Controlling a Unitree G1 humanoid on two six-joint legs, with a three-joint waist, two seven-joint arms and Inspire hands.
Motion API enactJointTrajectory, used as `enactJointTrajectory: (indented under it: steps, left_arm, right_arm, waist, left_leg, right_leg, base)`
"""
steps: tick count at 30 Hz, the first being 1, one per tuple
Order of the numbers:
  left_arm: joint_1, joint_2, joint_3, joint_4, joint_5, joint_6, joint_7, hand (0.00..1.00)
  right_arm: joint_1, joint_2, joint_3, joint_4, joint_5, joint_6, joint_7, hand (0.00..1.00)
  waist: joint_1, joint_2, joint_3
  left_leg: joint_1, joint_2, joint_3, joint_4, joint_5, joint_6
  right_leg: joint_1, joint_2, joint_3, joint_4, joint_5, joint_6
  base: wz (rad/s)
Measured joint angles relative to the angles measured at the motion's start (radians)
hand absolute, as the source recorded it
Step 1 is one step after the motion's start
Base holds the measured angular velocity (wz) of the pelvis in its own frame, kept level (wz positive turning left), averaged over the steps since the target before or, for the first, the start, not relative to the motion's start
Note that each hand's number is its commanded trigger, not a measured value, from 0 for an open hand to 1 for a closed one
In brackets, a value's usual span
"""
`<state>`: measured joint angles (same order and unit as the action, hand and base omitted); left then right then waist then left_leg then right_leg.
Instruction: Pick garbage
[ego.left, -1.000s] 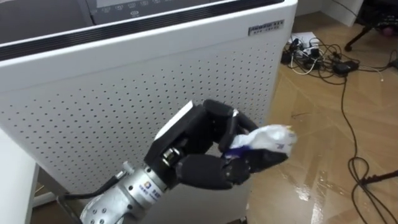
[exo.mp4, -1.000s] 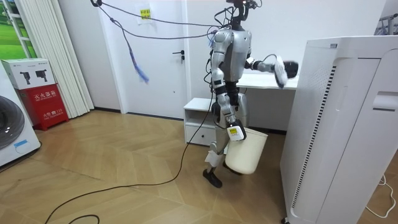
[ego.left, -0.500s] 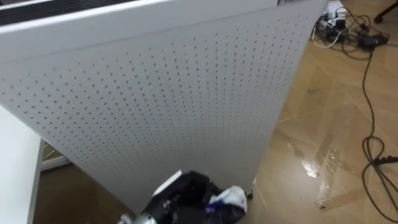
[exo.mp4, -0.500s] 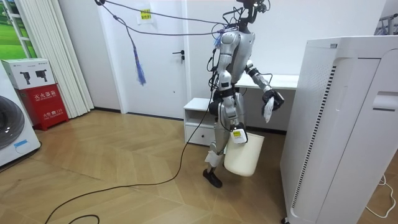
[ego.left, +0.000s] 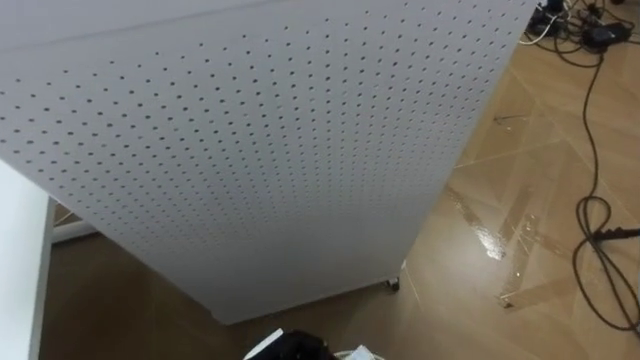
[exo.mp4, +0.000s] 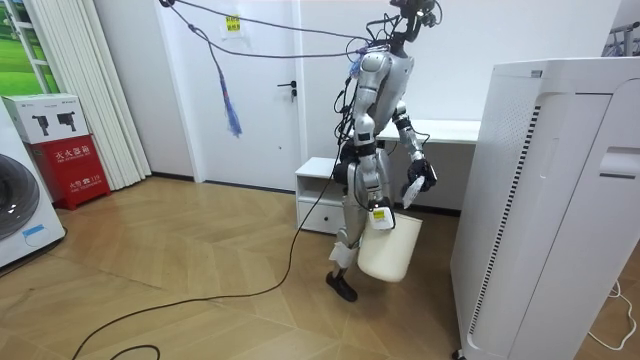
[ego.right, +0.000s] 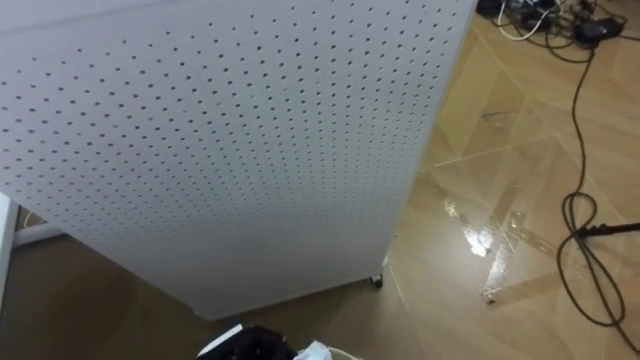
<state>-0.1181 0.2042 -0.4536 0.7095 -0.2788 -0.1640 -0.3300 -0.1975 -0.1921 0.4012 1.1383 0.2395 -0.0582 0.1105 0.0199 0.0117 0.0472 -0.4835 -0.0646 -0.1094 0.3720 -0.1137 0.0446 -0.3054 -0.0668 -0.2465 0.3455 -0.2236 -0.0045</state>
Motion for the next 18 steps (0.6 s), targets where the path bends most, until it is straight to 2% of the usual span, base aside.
enactJointTrajectory:
  steps: [7,16,17,18]
  left_arm:
    - [-0.009,-0.012,-0.001,0.087,0.018,-0.001,0.044,1.00]
    - [-0.010,-0.030,-0.015,0.184,0.109,0.000,0.044,1.00]
    - [-0.010,-0.031,-0.017,0.192,0.117,0.000,0.043,0.14]
    - [-0.010,-0.032,-0.017,0.195,0.117,0.000,0.043,0.00]
  right_arm:
    - [-0.020,-0.001,0.008,-0.025,0.009,-0.006,0.000,1.00]
    - [-0.019,-0.002,0.009,-0.028,0.008,-0.015,-0.011,1.00]
    - [-0.019,-0.002,0.009,-0.029,0.008,-0.016,-0.011,1.00]
    - [-0.019,-0.002,0.009,-0.029,0.009,-0.016,-0.011,1.00]
  waist:
    - [0.006,-0.003,-0.0008]
    - [0.013,-0.002,-0.0030]
    - [0.013,-0.002,-0.0033]
    - [0.013,-0.002,-0.0036]
  left_leg:
    - [-0.039,0.006,0.020,0.003,0.006,0.001]
    - [-0.049,0.001,0.015,0.010,0.011,0.003]
    - [-0.050,0.001,0.014,0.010,0.011,0.002]
    - [-0.050,0.001,0.013,0.010,0.011,0.002]
  right_leg:
    - [-0.057,-0.001,0.018,0.031,0.000,0.000]
    - [-0.066,-0.002,0.017,0.031,-0.001,-0.001]
    - [-0.066,-0.002,0.017,0.031,-0.001,-0.001]
    - [-0.066,-0.002,0.016,0.031,-0.001,-0.001]
  base:
    - [-0.08]
    - [0.01]
    - [0.03]
    - [0.03]
